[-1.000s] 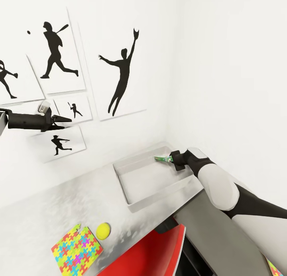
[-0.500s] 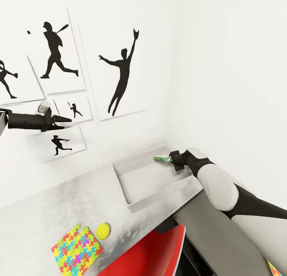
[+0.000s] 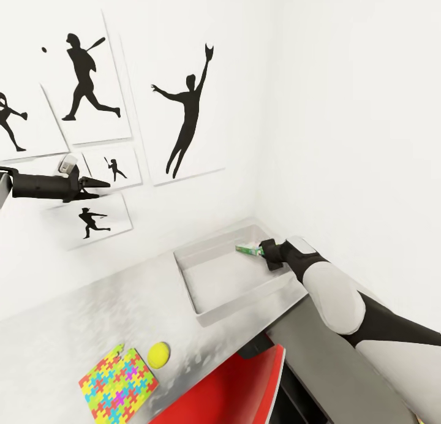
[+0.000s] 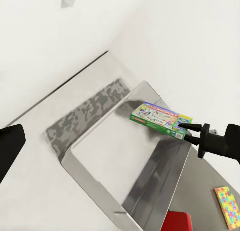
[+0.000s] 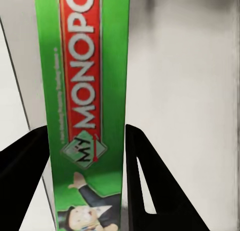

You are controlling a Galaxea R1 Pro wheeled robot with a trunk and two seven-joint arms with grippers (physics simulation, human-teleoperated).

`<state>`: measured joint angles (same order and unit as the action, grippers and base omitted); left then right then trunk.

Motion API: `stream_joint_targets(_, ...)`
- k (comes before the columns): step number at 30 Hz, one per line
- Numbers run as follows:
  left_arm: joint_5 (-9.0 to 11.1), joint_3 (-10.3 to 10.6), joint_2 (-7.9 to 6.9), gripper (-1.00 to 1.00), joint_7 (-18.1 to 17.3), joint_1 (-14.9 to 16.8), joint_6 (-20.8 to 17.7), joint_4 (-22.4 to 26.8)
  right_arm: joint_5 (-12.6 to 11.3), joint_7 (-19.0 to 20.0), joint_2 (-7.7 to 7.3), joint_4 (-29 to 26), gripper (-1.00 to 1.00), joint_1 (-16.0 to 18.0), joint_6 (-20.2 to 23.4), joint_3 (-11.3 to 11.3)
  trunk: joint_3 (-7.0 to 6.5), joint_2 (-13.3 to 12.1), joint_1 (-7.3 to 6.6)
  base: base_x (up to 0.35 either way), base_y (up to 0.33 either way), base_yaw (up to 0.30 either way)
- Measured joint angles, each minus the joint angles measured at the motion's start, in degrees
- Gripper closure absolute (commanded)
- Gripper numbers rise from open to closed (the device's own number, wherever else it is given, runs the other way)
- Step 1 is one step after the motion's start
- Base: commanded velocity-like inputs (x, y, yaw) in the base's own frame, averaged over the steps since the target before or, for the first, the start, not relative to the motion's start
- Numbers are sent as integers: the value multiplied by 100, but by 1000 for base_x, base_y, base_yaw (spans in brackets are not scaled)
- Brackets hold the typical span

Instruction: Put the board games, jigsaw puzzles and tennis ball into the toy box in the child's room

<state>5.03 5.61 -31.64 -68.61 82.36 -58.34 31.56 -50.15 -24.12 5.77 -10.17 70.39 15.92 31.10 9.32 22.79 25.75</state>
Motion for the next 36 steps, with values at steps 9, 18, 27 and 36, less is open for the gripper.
stream_joint_targets(9, 5, 0, 0, -100, -4, 0, 0, 0, 17, 64, -6, -2, 100, -70, -4, 5, -1, 0, 0, 0, 0, 0)
stream_joint_targets(18, 8, -2, 0, -100, -9, 0, -1, 0, 39, 87, -1, -3, 100, -98, -12, 0, 0, 0, 0, 0, 0, 0)
stream_joint_targets(27, 8, 0, 0, -100, -9, 0, 0, 0, 61, 351, 0, -4, 100, -124, -71, 0, -1, 0, 0, 0, 0, 0)
stream_joint_targets(36, 8, -2, 0, -100, -9, 0, -7, 0, 68, 365, 0, -2, 100, -125, -74, -17, -1, 0, 0, 0, 0, 0)
